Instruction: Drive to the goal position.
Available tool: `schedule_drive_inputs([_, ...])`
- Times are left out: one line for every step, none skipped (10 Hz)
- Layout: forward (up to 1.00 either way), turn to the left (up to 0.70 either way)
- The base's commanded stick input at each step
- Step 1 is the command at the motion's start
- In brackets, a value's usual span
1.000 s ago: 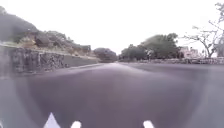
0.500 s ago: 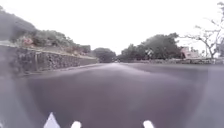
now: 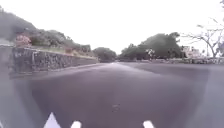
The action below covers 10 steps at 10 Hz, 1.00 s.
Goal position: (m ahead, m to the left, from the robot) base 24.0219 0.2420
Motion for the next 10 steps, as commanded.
schedule_drive_inputs([0.7,-0.08])
schedule_drive_inputs([0.7,0.0])
schedule_drive_inputs([0.7,0.0])
schedule_drive_inputs([0.7,0.0])
schedule_drive_inputs([0.7,0.0])
schedule_drive_inputs([0.7,0.0])
schedule_drive_inputs([0.7,0.0])
schedule_drive_inputs([0.7,0.0])
schedule_drive_inputs([0.7,0.0])
schedule_drive_inputs([0.7,0.0])
